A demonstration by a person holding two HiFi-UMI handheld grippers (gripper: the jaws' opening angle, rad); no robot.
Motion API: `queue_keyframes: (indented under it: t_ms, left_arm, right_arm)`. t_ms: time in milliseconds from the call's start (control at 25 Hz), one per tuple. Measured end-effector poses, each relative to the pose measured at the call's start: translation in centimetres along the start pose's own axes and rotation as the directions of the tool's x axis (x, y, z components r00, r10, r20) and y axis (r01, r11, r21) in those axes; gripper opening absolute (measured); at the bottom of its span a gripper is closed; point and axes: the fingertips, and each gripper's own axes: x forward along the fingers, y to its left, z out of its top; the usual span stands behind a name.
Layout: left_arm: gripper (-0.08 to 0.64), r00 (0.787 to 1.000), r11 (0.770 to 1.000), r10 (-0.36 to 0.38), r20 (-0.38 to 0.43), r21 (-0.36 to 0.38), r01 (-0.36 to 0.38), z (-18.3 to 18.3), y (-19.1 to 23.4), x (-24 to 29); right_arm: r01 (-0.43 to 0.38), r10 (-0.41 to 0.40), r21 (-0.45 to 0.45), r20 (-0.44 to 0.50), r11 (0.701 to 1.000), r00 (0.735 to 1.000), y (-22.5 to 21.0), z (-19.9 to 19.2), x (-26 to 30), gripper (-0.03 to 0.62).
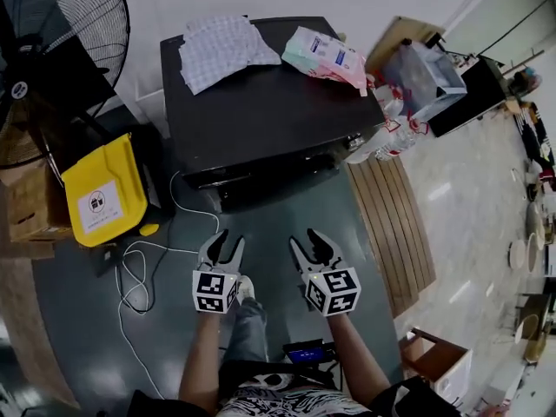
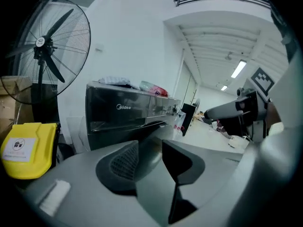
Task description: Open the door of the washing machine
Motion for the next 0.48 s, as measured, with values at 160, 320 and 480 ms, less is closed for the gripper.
queue_keyframes:
  t_ms: [160,320,480]
  left_arm:
    - [0.153,0.998,0.999,-0.024,-0.055,0.033,0.026,-1.8,2.6,4.0]
    - [0.164,0.992,0.996,-0.050,-0.113,0.063,0.057,-4.0,4.7,7.7]
    - [0.181,0.985,0.992,-0.070,-0.159,0.094,0.086,-6.4,6.3,10.8]
  right_arm:
    - [0.006,-0.006,-0.005,-0.060,1.000,0.998,-0.5,-0.6,3.9,0.186]
    - [0.014,-0.012,0.016,-0.096,1.000,0.995,-1.1,-2.1,6.7,0.181]
    - [0.017,-0.012,0.035,-0.136,0.999,0.991,-1.1,-4.1,8.7,0.183]
